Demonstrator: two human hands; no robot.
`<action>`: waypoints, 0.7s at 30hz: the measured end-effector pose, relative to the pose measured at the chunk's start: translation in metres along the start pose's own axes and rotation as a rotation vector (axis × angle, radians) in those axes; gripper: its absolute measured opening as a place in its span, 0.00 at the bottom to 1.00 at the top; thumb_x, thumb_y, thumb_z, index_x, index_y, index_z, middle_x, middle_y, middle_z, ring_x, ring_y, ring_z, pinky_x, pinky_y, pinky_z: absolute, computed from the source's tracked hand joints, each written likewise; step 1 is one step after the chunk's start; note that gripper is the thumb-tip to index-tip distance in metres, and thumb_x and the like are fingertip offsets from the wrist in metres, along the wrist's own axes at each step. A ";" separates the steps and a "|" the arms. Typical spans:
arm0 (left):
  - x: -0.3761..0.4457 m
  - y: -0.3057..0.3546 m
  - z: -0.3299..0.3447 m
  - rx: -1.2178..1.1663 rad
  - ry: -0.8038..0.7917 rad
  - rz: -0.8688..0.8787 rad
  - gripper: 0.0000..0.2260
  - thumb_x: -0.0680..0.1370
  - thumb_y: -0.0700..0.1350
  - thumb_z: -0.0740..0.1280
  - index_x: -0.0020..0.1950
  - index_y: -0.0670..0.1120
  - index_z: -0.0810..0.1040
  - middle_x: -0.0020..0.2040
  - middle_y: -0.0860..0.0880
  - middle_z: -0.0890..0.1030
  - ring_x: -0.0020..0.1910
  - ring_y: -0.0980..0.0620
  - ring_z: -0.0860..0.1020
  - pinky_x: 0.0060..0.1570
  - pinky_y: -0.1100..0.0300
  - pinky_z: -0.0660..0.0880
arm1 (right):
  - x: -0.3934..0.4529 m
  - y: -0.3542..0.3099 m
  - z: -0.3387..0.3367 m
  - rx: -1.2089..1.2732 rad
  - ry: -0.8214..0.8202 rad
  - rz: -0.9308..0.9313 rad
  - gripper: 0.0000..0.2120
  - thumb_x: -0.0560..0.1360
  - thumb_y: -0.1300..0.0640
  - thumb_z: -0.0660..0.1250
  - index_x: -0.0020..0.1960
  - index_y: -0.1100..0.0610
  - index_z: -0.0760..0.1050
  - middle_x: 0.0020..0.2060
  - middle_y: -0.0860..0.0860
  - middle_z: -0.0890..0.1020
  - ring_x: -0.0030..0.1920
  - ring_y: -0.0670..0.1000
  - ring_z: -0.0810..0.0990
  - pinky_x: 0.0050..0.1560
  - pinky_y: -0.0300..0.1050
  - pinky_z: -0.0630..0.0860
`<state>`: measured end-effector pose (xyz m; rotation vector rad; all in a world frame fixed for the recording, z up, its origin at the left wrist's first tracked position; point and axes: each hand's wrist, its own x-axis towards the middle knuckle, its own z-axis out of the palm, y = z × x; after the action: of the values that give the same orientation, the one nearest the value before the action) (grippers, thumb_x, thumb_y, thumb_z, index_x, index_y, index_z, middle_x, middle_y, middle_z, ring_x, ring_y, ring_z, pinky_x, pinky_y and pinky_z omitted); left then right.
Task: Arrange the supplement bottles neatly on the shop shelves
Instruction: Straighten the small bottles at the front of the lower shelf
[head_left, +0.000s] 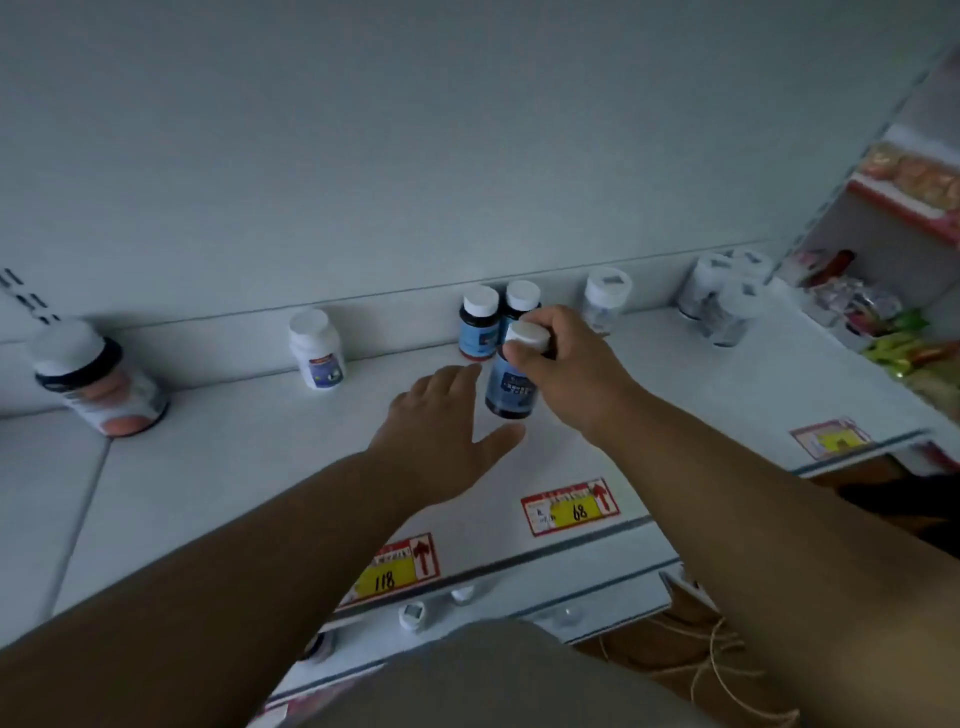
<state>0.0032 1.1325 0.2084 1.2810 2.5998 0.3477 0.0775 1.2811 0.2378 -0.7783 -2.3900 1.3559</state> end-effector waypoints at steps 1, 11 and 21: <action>0.009 -0.001 0.005 0.015 0.014 -0.035 0.40 0.75 0.71 0.54 0.79 0.48 0.51 0.79 0.47 0.58 0.77 0.46 0.58 0.73 0.47 0.58 | 0.013 0.004 0.003 -0.027 -0.018 -0.043 0.12 0.77 0.52 0.70 0.59 0.49 0.71 0.51 0.45 0.77 0.53 0.46 0.77 0.46 0.38 0.72; 0.059 -0.009 0.055 0.124 -0.037 -0.362 0.41 0.77 0.70 0.48 0.80 0.46 0.41 0.80 0.39 0.42 0.78 0.41 0.40 0.76 0.44 0.43 | 0.083 0.034 0.026 -0.314 -0.130 -0.390 0.18 0.72 0.53 0.74 0.59 0.55 0.75 0.52 0.53 0.79 0.50 0.52 0.78 0.46 0.46 0.72; 0.067 -0.010 0.053 0.110 -0.011 -0.429 0.39 0.78 0.69 0.50 0.80 0.45 0.45 0.80 0.39 0.45 0.79 0.41 0.43 0.76 0.44 0.44 | 0.087 0.024 0.034 -0.412 -0.116 -0.417 0.22 0.71 0.52 0.75 0.61 0.58 0.72 0.55 0.57 0.76 0.52 0.57 0.78 0.50 0.53 0.76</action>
<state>-0.0284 1.1855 0.1489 0.7146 2.8203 0.1205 -0.0029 1.3179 0.1986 -0.2609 -2.7608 0.7764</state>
